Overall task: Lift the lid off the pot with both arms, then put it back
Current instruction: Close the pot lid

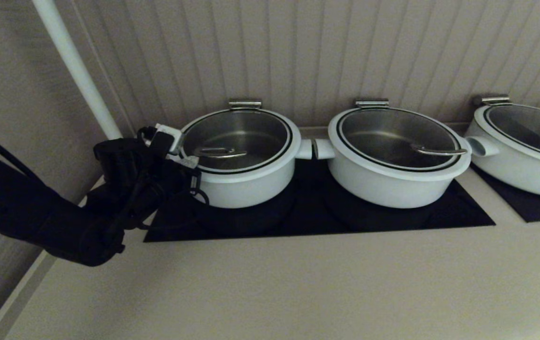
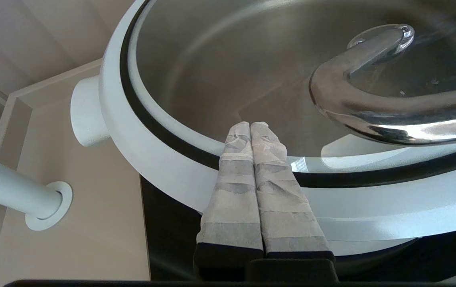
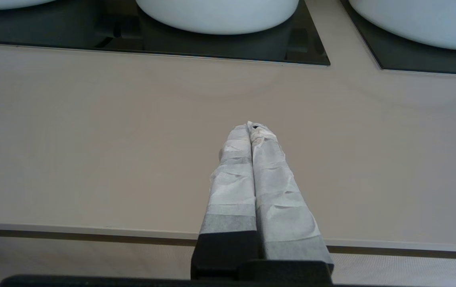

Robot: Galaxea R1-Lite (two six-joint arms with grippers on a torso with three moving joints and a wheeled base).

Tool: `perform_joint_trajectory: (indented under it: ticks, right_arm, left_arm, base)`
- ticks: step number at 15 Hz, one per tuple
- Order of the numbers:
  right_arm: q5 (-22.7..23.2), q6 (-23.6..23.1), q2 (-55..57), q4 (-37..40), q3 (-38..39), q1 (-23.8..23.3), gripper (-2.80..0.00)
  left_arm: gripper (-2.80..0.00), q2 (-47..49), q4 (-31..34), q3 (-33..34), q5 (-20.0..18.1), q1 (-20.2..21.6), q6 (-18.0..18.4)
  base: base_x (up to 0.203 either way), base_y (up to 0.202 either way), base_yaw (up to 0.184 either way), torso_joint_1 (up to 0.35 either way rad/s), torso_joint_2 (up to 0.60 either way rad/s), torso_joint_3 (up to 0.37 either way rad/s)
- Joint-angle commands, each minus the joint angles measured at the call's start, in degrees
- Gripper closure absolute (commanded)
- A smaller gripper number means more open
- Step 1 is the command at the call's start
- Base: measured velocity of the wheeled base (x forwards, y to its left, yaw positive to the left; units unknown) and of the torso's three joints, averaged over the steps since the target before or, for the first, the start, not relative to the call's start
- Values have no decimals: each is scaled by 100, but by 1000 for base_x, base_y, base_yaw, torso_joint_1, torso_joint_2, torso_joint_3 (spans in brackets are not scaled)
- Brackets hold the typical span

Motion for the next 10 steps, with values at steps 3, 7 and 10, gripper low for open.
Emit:
perform_joint_trajectory:
  ticks: [3, 7, 10]
  right_arm:
    - [3, -6, 0, -1, 0, 1, 0]
    - [5, -6, 5, -1, 0, 1, 0]
    - [3, -6, 0, -1, 0, 1, 0]
  left_arm:
    - [0, -137, -26, 18, 4, 12, 34]
    - [0, -330, -24, 251, 4, 103, 85]
    - [0, -544, -26, 552, 4, 161, 125]
  base:
    - [0, 0, 0, 0, 0, 0]
    - [0, 0, 0, 0, 0, 0]
    - [0, 0, 0, 0, 0, 0]
